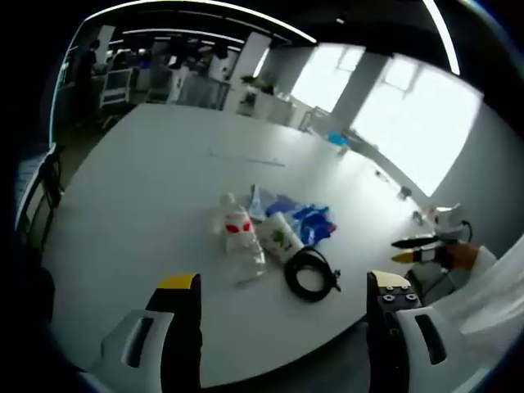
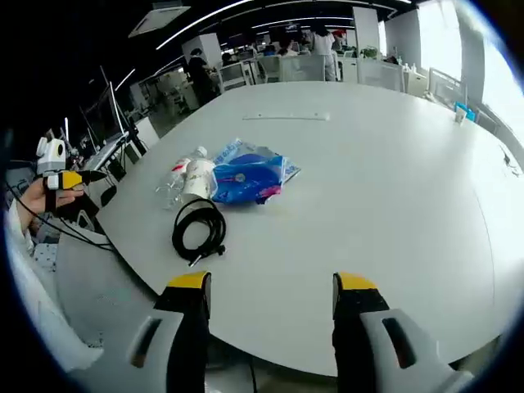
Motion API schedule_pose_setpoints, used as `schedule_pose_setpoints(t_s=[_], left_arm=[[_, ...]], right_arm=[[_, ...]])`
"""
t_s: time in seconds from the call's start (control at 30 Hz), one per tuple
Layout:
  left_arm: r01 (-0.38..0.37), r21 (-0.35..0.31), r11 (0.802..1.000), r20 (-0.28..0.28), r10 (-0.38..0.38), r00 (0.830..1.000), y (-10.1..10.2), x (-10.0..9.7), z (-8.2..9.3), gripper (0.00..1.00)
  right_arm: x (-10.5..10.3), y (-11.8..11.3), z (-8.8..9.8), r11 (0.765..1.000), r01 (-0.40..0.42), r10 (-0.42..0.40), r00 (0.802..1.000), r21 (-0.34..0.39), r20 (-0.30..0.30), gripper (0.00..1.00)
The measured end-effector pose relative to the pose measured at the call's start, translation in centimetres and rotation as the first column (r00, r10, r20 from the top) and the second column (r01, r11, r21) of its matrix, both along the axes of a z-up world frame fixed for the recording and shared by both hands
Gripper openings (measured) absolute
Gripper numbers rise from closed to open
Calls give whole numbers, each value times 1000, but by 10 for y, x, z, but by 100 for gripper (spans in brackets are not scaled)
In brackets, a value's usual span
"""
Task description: Arrange the tabletop items into an orderly group along one side of the table until the central work area is clear of visible clutter.
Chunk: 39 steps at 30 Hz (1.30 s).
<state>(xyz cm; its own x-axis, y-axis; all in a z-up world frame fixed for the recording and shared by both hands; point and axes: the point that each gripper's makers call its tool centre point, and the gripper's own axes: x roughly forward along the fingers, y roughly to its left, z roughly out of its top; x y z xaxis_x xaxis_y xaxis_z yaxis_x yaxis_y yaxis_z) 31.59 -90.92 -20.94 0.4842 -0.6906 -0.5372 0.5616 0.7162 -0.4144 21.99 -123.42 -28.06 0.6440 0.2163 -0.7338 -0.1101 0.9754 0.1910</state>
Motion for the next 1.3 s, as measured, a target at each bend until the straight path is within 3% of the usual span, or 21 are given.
schedule_pose_setpoints(t_s=[0.53,1.3], left_arm=[[-14,-1,1000,-15,14,1000,4,-9,-2,78],[-12,-7,1000,-14,12,1000,5,0,-3,79]], right_arm=[[-11,5,-7,1000,-13,14,1000,2,-28,58],[-9,11,-6,999,-34,34,999,-2,-39,58]])
